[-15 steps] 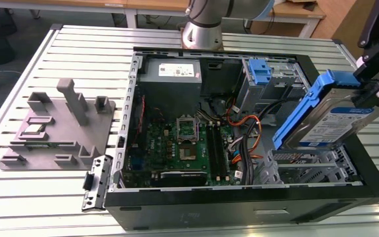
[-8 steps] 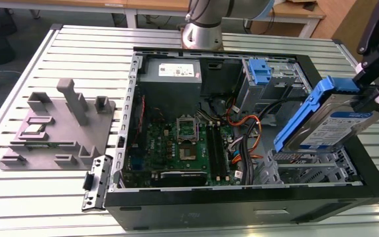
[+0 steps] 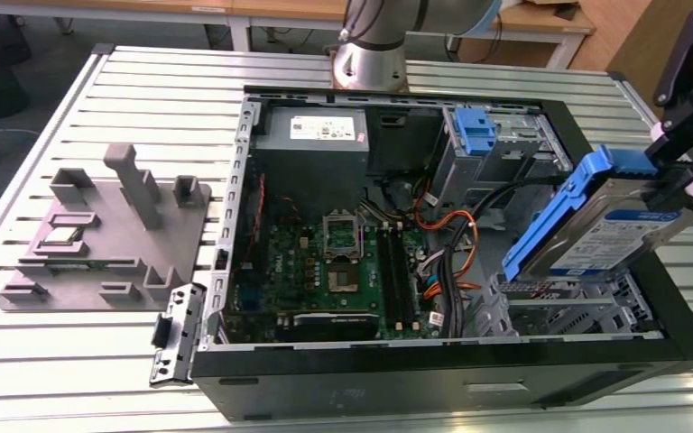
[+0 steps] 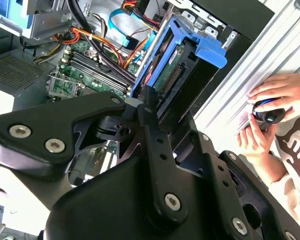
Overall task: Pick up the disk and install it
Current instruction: 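Insert the disk into the insertion slot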
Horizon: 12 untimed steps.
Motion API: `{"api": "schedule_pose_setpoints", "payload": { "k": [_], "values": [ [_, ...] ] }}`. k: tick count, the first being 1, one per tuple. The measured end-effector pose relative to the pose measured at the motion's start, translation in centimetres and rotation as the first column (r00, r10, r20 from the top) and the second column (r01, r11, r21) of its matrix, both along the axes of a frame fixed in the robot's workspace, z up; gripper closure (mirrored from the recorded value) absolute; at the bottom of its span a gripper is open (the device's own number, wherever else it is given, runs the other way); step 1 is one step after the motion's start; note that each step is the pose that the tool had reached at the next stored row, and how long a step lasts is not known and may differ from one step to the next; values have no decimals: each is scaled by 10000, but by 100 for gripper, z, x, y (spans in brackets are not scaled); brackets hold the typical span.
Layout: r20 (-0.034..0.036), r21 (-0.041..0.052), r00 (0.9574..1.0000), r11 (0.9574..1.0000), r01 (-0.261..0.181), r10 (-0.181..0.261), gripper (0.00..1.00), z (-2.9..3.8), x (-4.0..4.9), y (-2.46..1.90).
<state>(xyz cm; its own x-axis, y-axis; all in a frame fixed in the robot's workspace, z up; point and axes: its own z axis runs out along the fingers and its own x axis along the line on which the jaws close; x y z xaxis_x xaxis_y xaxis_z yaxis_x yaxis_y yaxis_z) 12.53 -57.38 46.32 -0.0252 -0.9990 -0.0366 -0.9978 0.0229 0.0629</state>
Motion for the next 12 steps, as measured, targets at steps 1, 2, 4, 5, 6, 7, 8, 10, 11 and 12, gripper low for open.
{"api": "schedule_pose_setpoints", "payload": {
  "k": [1, 2, 4, 5, 6, 7, 8, 10, 11, 12],
  "values": [
    [0, 1, 10000, 10000, 0, 0, 65, -6, 0, -1],
    [0, 3, 10000, 10000, -2, 2, 65, -14, 1, -3],
    [0, 3, 10000, 10000, -5, 5, 65, -29, 3, -7],
    [0, 1, 10000, 10000, -9, 9, 65, -39, 6, -8],
    [0, 1, 10000, 10000, -18, 18, 65, -44, 7, -8],
    [1, 2, 10000, 10000, -29, 29, 65, -48, 7, -8],
    [1, 1, 10000, 10000, -43, 43, 65, -52, 7, -8],
    [0, 3, 10000, 10000, -81, 81, 65, -66, 9, -8],
    [0, 2, 10000, 10000, -99, 99, 65, -72, 10, -8],
    [0, 2, 9999, 9999, -118, 118, 65, -77, 10, -9]
  ]
}}
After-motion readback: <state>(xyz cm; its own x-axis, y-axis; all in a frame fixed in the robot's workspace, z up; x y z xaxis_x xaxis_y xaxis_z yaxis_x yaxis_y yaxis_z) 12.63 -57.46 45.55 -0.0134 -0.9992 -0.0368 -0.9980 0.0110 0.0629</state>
